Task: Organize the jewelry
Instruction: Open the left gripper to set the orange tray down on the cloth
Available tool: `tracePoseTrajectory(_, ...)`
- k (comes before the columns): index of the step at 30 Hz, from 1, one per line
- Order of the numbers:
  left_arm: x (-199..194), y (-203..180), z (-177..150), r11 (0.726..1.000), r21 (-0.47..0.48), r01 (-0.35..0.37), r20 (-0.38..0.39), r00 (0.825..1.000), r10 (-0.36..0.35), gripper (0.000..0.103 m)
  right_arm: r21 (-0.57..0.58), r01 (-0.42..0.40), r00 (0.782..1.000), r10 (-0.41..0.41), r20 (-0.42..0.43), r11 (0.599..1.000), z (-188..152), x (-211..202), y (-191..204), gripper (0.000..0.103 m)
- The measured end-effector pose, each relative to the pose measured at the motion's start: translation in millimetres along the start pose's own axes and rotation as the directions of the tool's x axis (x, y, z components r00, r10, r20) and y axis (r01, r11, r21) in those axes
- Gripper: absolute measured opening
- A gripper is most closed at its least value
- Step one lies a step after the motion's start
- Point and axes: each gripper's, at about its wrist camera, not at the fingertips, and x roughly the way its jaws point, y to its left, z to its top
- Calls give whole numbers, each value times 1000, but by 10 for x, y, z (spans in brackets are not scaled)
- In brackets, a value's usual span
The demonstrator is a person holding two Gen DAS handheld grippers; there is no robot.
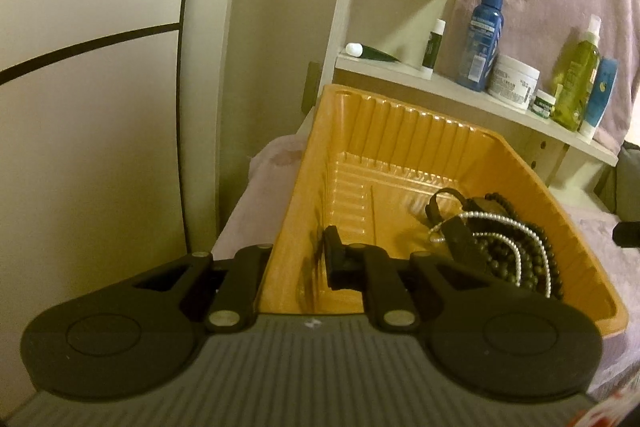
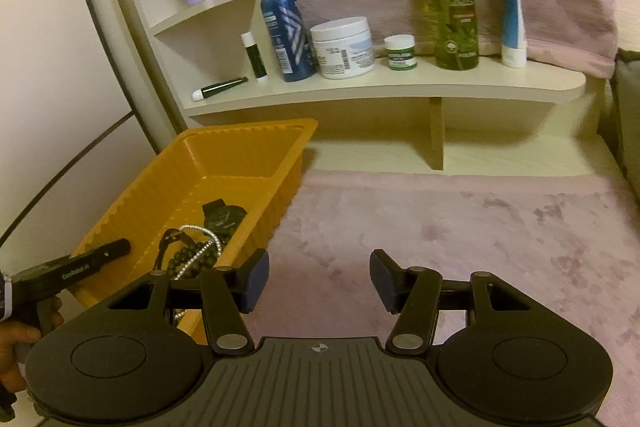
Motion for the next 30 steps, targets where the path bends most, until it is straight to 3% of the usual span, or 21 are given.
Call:
tracePoseTrajectory(10,-222,147,16,1000,-19,-25,-38,999,24,36,45,22,999,-23,29,999,-48,-209,23,64)
tracePoseTrajectory(14,-452,114,74,999,15,-34,-53,998,35,36,74,33,999,-35,27,997,-54,-333,85,66)
tracePoseTrajectory(22,-895,-116,248,992,120,-24,-101,994,37,42,32,99,995,-99,-3,995,-115,-576,266,66)
tracePoseTrajectory(27,-1118,-341,343,989,147,-7,-117,993,25,59,13,148,989,-148,-5,989,-181,-736,335,67)
tracePoseTrajectory(30,-1233,-484,385,989,145,18,-120,993,-1,62,48,168,986,-168,-21,985,-222,-824,335,67)
